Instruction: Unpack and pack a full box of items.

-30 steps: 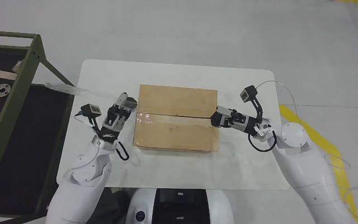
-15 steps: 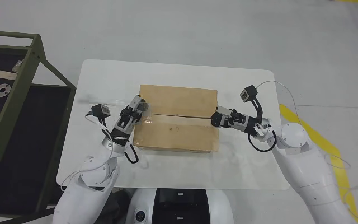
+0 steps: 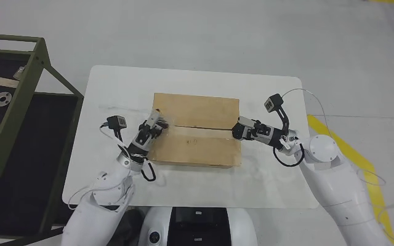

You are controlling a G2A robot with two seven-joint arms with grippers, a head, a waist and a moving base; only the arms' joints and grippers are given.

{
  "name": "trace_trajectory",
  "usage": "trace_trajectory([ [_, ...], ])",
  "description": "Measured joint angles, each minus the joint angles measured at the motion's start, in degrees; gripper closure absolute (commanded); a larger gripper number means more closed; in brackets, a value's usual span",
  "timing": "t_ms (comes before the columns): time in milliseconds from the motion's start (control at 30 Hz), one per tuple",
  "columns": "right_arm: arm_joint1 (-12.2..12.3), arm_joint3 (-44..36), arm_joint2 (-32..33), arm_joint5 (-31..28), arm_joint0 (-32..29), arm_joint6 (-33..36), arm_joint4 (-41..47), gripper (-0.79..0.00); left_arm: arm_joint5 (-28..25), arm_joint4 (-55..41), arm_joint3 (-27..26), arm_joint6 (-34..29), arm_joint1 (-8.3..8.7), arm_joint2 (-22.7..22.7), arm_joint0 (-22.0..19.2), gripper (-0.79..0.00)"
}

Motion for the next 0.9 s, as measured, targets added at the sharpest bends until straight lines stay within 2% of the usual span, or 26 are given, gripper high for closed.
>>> trace_trajectory([
  [267,0.0,0.0,0.0,0.0,0.0,0.0,0.0,-0.785,-3.9,5.6,-0.8,-0.1,-0.36,2.3,-0.1,-0.785],
  [500,0.0,0.0,0.0,0.0,0.0,0.0,0.0,-0.785,-9.4,10.1,-1.5,3.0,-0.7,2.7,0.9,-0.785],
  [700,0.0,0.0,0.0,0.0,0.0,0.0,0.0,-0.785,-8.8,10.3,-0.4,3.5,-0.62,0.1,1.3,-0.785],
  [900,0.0,0.0,0.0,0.0,0.0,0.0,0.0,-0.785,-10.4,5.7,-0.2,1.3,-0.2,-4.7,3.5,-0.785],
])
